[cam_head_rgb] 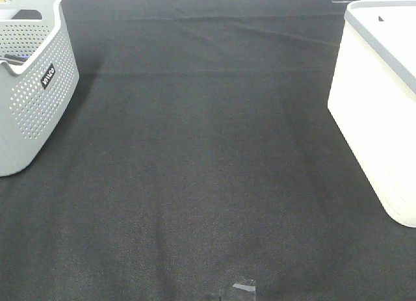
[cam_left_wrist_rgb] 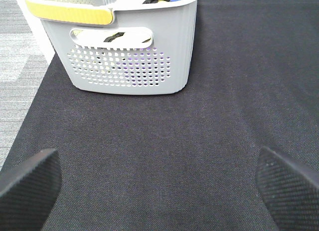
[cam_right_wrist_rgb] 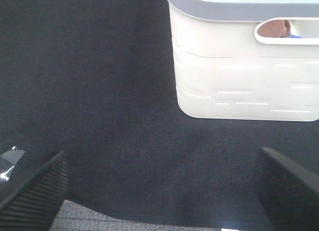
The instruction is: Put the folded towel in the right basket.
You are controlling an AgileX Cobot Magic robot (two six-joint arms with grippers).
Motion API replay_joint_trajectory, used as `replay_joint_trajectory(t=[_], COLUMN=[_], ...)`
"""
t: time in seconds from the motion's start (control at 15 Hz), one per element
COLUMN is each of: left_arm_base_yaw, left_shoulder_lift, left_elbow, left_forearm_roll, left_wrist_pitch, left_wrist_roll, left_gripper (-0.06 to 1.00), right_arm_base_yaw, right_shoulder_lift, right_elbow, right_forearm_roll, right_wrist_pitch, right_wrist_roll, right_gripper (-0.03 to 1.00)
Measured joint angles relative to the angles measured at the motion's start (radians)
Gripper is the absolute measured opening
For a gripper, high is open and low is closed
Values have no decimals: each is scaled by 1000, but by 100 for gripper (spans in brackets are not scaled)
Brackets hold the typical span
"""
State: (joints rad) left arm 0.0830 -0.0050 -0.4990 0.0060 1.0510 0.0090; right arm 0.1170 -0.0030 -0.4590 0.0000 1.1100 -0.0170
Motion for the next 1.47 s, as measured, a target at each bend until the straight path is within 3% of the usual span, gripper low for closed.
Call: replay_joint_trajectory(t=[0.33, 0.67, 1.47], left_arm_base_yaw=[0, 0, 0], left_shoulder_lift=[0, 0, 0], left_elbow=[0, 0, 0], left_forearm_roll=[0, 0, 0], left_wrist_pitch=[0, 0, 0], left_wrist_roll=[0, 0, 0], left_gripper=[99, 99, 99], right_arm_base_yaw=[-2, -91, -95], right_shoulder_lift=[0, 0, 0], right_elbow=[1, 1, 1], right_forearm_roll=[0, 0, 0], right_wrist_pitch=[0, 0, 0], right_wrist_roll=[0, 0, 0], right_gripper=[97, 97, 97])
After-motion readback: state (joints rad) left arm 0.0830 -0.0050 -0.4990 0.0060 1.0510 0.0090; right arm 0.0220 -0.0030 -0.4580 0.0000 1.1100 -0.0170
